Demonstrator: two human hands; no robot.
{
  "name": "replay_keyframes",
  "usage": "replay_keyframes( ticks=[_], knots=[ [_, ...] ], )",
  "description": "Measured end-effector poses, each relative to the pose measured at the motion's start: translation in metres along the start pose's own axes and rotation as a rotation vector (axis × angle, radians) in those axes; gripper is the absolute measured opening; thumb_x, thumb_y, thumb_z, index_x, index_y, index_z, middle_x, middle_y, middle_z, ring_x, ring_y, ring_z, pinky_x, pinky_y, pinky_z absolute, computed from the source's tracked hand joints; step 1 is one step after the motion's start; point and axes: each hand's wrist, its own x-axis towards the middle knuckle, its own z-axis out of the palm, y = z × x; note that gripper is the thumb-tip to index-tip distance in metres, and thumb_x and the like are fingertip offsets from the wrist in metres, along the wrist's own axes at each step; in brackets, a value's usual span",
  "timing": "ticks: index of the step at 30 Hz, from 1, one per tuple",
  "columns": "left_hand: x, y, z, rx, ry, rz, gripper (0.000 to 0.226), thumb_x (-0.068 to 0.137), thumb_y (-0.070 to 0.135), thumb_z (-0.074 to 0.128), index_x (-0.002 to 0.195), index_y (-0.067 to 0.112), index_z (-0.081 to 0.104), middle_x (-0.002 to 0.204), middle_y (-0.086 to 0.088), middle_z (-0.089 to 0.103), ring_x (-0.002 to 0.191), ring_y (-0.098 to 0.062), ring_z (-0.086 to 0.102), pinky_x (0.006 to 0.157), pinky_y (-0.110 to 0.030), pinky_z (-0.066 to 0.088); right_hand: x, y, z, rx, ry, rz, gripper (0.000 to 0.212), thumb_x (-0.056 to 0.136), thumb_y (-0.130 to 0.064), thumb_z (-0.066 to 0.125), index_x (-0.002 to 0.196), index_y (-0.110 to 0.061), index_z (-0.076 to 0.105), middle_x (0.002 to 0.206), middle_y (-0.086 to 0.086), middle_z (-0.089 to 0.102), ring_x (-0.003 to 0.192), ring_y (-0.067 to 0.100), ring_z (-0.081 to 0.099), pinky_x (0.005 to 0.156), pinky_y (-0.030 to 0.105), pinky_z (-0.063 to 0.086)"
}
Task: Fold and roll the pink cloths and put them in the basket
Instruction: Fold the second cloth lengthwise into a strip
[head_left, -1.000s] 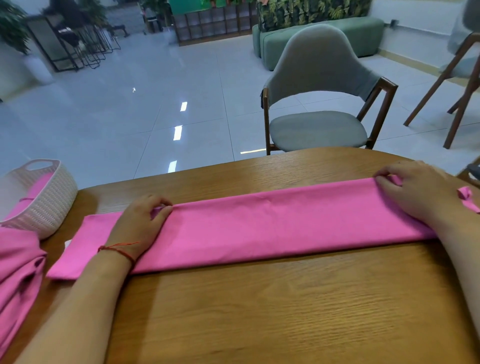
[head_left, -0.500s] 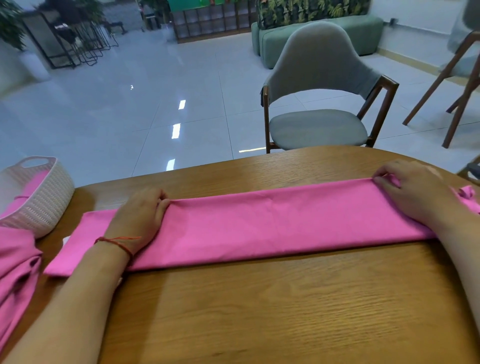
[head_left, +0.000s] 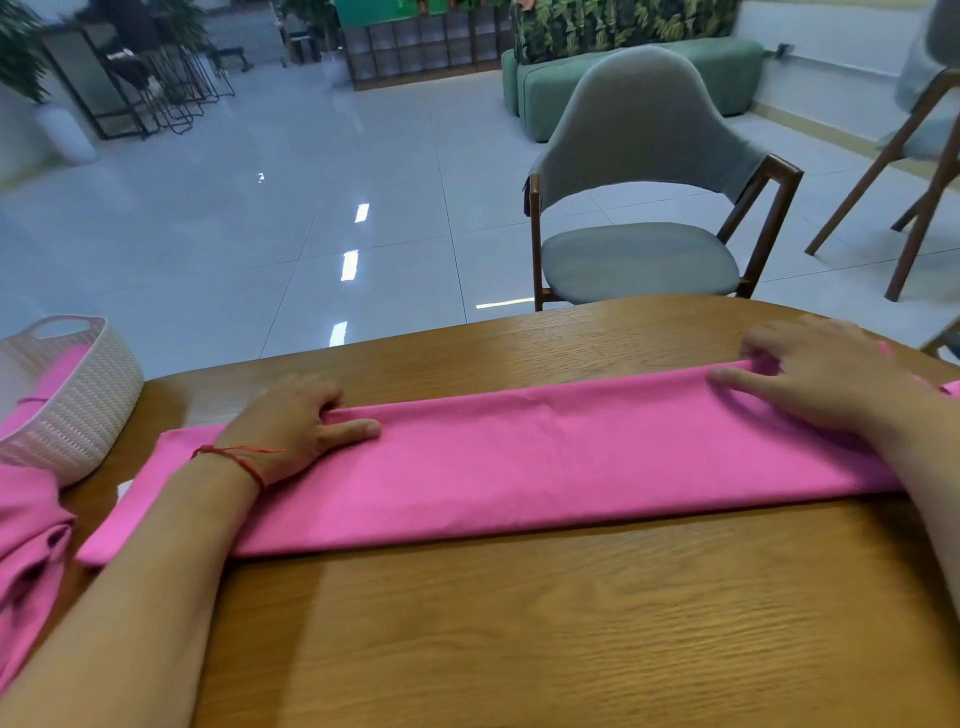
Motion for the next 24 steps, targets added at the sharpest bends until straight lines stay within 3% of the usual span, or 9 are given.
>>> replay_keyframes(
  ticks=[4,8,11,16,20,24],
  knots=[
    [0.011,0.018,0.001,-0.009,-0.010,0.025,0.081,0.073,0.100,0.040,0.068,0.020,0.049,0.067,0.007,0.054,0.066,-0.012,0.050,0.060,-0.037,0.040,0.014,-0.021,-0.002,0.017,-0.043,-0.091,0.079,0.085,-0.096,0.022,0.071,-0.027,0.058,0.075,-0.017,0.057,0.079,0.004,0.050,0.079,0.041,0.042],
    [0.015,0.025,0.009,-0.068,0.022,0.007,0.066,0.074,0.094,0.054,0.080,0.028,0.050,0.065,0.008,0.057,0.064,-0.010,0.054,0.059,-0.033,0.043,0.014,-0.025,0.003,0.096,0.009,-0.191,0.069,0.090,-0.091,0.030,0.072,-0.028,0.050,0.073,-0.017,0.055,0.074,0.004,0.050,0.075,0.041,0.044],
    [0.016,0.024,0.011,-0.095,0.004,0.023,0.078,0.068,0.099,0.049,0.071,0.021,0.052,0.064,0.006,0.055,0.063,-0.012,0.053,0.061,-0.036,0.045,0.012,-0.023,0.003,0.143,0.030,-0.218,0.064,0.090,-0.089,0.034,0.074,-0.029,0.048,0.072,-0.017,0.056,0.071,0.006,0.051,0.067,0.037,0.038],
    [0.018,0.029,0.004,-0.073,-0.038,0.066,0.077,0.072,0.095,0.056,0.063,0.019,0.056,0.070,0.007,0.054,0.064,-0.009,0.052,0.061,-0.037,0.043,0.009,-0.023,0.007,0.119,0.035,-0.192,0.056,0.089,-0.090,0.036,0.085,-0.037,0.053,0.076,-0.021,0.059,0.075,0.002,0.053,0.068,0.037,0.044],
    [0.010,0.030,-0.004,-0.120,-0.080,0.011,0.063,0.071,0.078,0.074,0.072,0.017,0.057,0.071,0.012,0.063,0.064,-0.009,0.056,0.058,-0.031,0.040,0.007,-0.021,0.008,0.108,0.043,-0.181,0.068,0.090,-0.092,0.031,0.073,-0.030,0.053,0.068,-0.019,0.057,0.070,0.004,0.053,0.065,0.035,0.045],
    [0.004,0.009,-0.018,-0.046,-0.108,-0.085,0.060,0.075,0.083,0.063,0.075,0.023,0.065,0.066,0.013,0.063,0.060,-0.007,0.056,0.056,-0.030,0.038,0.004,-0.014,0.006,0.115,0.027,-0.107,0.076,0.088,-0.094,0.025,0.073,-0.029,0.059,0.069,-0.017,0.061,0.074,0.011,0.058,0.070,0.038,0.048]
  ],
)
